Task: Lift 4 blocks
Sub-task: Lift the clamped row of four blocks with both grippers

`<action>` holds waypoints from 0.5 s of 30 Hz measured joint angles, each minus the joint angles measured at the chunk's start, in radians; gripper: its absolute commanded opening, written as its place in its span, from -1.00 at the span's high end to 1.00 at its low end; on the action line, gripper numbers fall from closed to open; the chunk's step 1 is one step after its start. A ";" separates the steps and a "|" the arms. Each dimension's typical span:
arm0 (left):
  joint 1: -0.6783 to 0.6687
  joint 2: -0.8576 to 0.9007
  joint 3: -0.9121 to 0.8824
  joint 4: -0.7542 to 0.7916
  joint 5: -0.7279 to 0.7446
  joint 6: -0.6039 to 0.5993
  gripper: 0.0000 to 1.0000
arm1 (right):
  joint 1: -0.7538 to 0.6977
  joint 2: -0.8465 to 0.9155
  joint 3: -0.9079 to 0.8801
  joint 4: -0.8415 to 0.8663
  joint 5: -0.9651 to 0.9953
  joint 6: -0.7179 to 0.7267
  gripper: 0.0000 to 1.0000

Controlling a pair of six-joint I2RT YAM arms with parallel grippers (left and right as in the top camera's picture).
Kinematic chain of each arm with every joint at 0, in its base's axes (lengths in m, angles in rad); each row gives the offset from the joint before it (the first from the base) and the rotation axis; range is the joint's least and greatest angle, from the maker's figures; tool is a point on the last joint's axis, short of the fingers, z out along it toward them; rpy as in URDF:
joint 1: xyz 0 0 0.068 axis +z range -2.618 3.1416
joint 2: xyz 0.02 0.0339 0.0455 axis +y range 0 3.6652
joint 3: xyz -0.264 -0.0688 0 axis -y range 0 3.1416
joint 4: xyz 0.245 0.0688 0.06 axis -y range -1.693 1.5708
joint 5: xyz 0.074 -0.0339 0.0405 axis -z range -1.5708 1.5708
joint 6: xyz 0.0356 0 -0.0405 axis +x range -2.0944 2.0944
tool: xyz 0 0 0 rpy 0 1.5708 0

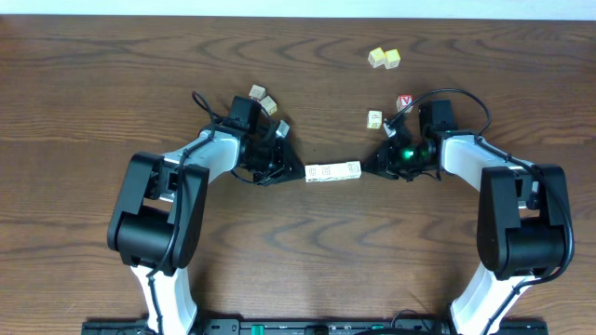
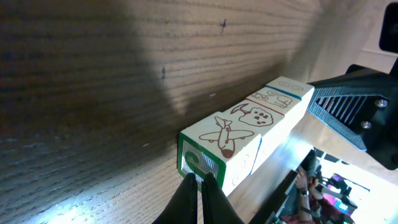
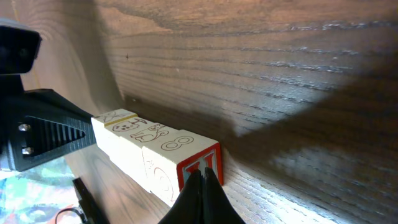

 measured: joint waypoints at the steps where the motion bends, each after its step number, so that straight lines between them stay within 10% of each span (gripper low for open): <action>1: 0.000 -0.005 0.000 0.000 -0.002 0.000 0.86 | 0.000 0.000 0.000 -0.001 0.000 0.000 0.98; 15: 0.000 -0.022 0.000 0.000 -0.004 -0.008 0.86 | 0.000 -0.031 0.000 -0.005 0.000 0.000 0.98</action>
